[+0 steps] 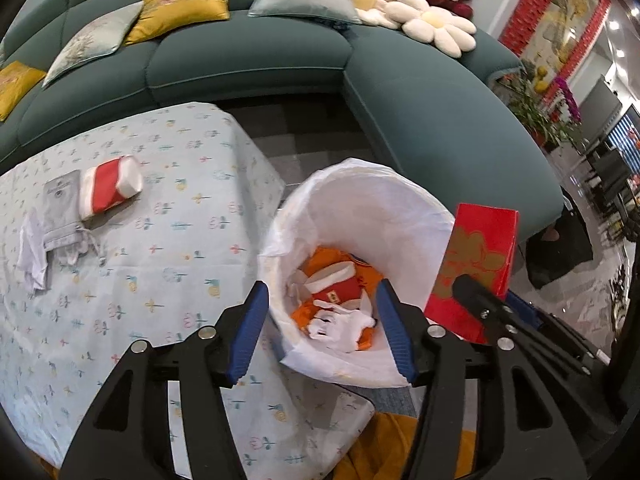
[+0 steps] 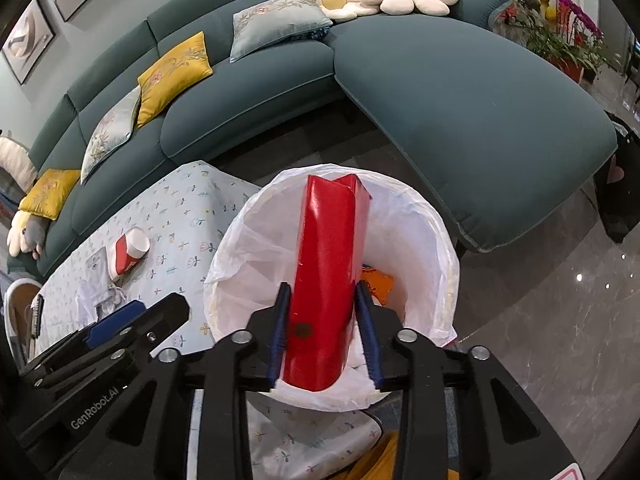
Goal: Collect trash
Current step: 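Carry the glove and red bag over the bin and open both grippers, then move both tools back toward the grey pouch and white paper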
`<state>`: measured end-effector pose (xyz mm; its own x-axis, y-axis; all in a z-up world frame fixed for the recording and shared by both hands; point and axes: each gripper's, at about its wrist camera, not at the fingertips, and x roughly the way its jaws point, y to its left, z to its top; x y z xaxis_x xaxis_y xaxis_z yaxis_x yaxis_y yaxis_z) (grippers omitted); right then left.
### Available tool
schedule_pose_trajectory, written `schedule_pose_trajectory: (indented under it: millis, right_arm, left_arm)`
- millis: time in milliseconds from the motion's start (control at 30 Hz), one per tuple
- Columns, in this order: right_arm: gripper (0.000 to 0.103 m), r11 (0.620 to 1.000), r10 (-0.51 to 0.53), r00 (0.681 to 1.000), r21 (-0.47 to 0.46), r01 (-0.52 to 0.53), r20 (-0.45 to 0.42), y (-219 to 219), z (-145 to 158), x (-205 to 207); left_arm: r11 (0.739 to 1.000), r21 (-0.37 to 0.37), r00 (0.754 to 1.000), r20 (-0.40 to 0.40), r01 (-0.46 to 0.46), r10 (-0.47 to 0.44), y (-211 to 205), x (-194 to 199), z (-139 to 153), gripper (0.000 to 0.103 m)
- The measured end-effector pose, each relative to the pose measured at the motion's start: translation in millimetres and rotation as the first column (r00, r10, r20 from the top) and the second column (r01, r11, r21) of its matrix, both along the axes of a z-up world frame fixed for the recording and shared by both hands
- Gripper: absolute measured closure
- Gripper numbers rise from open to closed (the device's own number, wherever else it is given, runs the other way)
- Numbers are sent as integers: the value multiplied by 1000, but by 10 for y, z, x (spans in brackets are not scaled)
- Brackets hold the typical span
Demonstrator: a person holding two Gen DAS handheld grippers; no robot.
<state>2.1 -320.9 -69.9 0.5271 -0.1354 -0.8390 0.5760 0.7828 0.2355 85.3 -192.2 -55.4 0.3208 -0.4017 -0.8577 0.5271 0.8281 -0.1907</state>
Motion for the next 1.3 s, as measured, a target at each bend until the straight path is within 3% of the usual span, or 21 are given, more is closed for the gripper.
schedule_pose_trajectory:
  millis: [433,733,1067,1300]
  right_arm:
    - [58,998,38,999,-48,-37,14,299,228,163]
    - [52,992,102,994,-76,-100,27,692,396,308]
    - [47,969,227,974,-99,-225,10,1392,443,571]
    - [46,948,299,954,-111,-298,-10,1833,437,765]
  left_arm:
    - [995,-22,996,-4,-95,95,499,142,76,48]
    - [981,-41,982,0,-188,188,1006,225,159,40]
    - [945,-45,946,1,-325,325,1810,382,159,38]
    - [899,-41,900,0,-435,436,2425,518,113,33]
